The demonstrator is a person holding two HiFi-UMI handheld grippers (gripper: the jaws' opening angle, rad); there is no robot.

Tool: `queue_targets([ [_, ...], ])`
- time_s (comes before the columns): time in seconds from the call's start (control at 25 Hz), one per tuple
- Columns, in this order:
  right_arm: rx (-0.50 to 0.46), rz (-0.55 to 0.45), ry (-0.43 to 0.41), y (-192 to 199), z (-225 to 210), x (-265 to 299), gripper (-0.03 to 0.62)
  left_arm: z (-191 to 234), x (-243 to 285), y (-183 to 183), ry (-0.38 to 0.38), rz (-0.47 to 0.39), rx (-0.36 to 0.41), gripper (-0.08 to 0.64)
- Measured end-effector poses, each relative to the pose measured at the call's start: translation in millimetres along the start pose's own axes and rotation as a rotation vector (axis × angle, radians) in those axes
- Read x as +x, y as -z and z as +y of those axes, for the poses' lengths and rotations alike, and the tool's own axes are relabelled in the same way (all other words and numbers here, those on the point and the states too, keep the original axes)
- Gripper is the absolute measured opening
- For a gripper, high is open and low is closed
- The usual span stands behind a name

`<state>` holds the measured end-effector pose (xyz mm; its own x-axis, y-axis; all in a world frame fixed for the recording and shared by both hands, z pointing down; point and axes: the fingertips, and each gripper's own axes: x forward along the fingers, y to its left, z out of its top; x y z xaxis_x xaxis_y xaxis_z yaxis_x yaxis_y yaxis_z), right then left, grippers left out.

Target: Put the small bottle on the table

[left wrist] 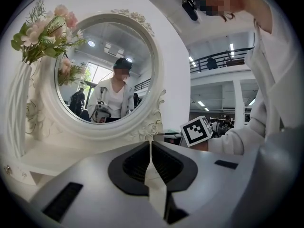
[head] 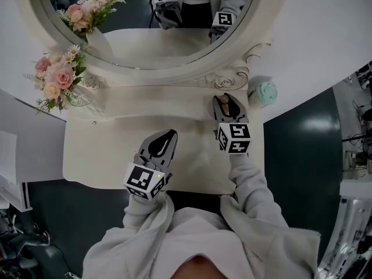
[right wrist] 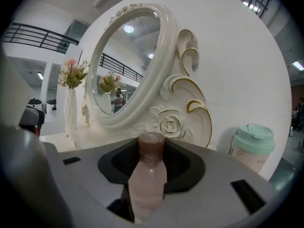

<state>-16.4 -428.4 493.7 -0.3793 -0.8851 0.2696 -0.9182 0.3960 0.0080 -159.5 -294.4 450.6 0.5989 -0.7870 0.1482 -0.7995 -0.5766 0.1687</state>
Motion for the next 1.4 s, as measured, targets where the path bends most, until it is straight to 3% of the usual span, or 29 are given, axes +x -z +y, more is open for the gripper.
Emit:
queue_targets([
  [1.2,-0.047,-0.046,0.022,-9,5,28,0.156,9,-1,-4,-0.015,0.003,-0.007,0.028],
  [1.4,-0.052,-0.081,0.044,-13,0,14,0.21,7,-4,-3,-0.018,0.003,-0.009,0.028],
])
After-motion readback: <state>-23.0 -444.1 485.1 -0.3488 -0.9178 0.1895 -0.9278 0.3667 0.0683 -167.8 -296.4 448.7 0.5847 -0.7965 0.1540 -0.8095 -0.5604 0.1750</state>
